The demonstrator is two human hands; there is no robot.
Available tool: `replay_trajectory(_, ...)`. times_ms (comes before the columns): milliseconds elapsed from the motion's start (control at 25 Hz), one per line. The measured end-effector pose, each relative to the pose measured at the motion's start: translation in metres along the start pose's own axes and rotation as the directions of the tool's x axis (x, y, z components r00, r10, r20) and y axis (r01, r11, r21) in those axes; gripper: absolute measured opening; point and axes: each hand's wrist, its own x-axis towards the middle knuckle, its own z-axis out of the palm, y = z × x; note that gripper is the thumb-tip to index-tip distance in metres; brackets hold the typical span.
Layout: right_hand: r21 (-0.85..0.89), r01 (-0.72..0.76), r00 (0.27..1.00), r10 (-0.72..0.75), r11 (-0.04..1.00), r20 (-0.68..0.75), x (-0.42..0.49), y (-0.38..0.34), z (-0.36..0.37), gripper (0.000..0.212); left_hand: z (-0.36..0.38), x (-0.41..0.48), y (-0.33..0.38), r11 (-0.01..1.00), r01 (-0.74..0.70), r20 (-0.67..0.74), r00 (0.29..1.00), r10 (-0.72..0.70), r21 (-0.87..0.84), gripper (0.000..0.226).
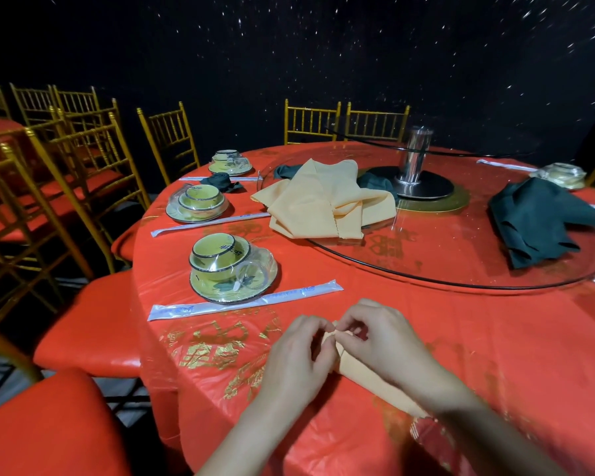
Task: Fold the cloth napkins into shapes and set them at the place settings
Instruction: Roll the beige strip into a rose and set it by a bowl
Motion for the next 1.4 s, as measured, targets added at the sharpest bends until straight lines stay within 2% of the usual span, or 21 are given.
replay_trajectory(80, 0.107, 0.020, 0.996, -0.030, 0.994, 0.087, 0.000, 0.007, -0.011, 0.011, -0.001, -0.006, -0.001, 1.000, -0.001, 0.051, 0.999, 0.002, -0.009, 0.030)
replay_trajectory(200, 0.099, 0.052, 0.983, -0.068, 0.994, 0.168, -0.004, 0.012, -0.019, 0.025, 0.000, -0.015, 0.000, 1.000, 0.007, 0.107, 0.994, -0.006, -0.010, 0.048)
replay_trajectory(280, 0.108, 0.068, 0.974, -0.089, 0.992, 0.208, -0.004, 0.014, -0.021, 0.031, -0.001, -0.014, -0.001, 0.993, 0.075, 0.090, 0.994, -0.066, -0.093, 0.048)
replay_trajectory(360, 0.228, -0.007, 0.952, -0.064, 0.974, 0.301, -0.001, 0.013, -0.027, 0.037, -0.004, -0.009, -0.002, 0.956, 0.175, 0.094, 0.983, -0.157, -0.236, 0.044)
replay_trajectory(440, 0.384, -0.165, 0.918, -0.001, 0.908, 0.397, 0.001, 0.016, -0.036, 0.045, -0.007, -0.002, -0.008, 0.883, 0.290, 0.141, 0.957, -0.255, -0.369, 0.045)
replay_trajectory(520, 0.473, -0.215, 0.919, 0.014, 0.855, 0.394, -0.001, 0.022, -0.037, 0.043, -0.010, 0.003, -0.011, 0.781, 0.399, 0.232, 0.917, -0.325, -0.480, 0.049)
replay_trajectory(600, 0.453, -0.171, 0.929, -0.010, 0.875, 0.371, -0.005, 0.029, -0.032, 0.050, -0.013, 0.006, -0.010, 0.706, 0.475, 0.288, 0.880, -0.378, -0.524, 0.040)
replay_trajectory(680, 0.427, -0.152, 0.911, -0.041, 0.891, 0.411, -0.010, 0.029, -0.020, 0.047, -0.014, 0.009, -0.008, 0.689, 0.508, 0.319, 0.861, -0.396, -0.517, 0.016)
replay_trajectory(720, 0.412, -0.152, 0.901, -0.046, 0.898, 0.432, -0.011, 0.029, -0.014, 0.044, -0.015, 0.010, -0.008, 0.699, 0.516, 0.338, 0.856, -0.392, -0.495, 0.014)
replay_trajectory(800, 0.362, -0.135, 0.916, -0.023, 0.922, 0.400, -0.009, 0.027, -0.002, 0.046, -0.016, 0.012, -0.008, 0.741, 0.494, 0.328, 0.866, -0.376, -0.454, 0.020)
replay_trajectory(880, 0.275, -0.087, 0.952, -0.001, 0.957, 0.305, -0.006, 0.028, 0.004, 0.047, -0.018, 0.012, -0.011, 0.820, 0.405, 0.242, 0.912, -0.331, -0.405, 0.014)
replay_trajectory(1000, 0.206, -0.059, 0.963, 0.002, 0.977, 0.270, -0.005, 0.031, 0.011, 0.046, -0.020, 0.008, -0.014, 0.896, 0.327, 0.161, 0.943, -0.290, -0.302, 0.015)
replay_trajectory(1160, 0.123, -0.098, 0.967, 0.066, 0.988, 0.246, -0.008, 0.031, 0.013, 0.049, -0.016, 0.001, -0.010, 0.845, 0.374, 0.248, 0.922, -0.297, -0.381, 0.031)
replay_trajectory(1280, 0.032, -0.093, 0.960, 0.081, 0.995, 0.267, -0.011, 0.020, 0.004, 0.042, -0.016, 0.005, -0.016, 0.856, 0.364, 0.279, 0.921, -0.272, -0.366, 0.034)
replay_trajectory(1360, 0.057, -0.106, 0.976, 0.092, 0.993, 0.199, -0.005, 0.009, -0.011, 0.031, -0.016, 0.010, -0.022, 0.843, 0.375, 0.316, 0.912, -0.262, -0.385, 0.044)
replay_trajectory(1400, 0.144, -0.123, 0.987, 0.105, 0.982, 0.123, 0.001, 0.002, -0.020, 0.028, -0.016, 0.014, -0.025, 0.833, 0.386, 0.343, 0.904, -0.255, -0.397, 0.052)
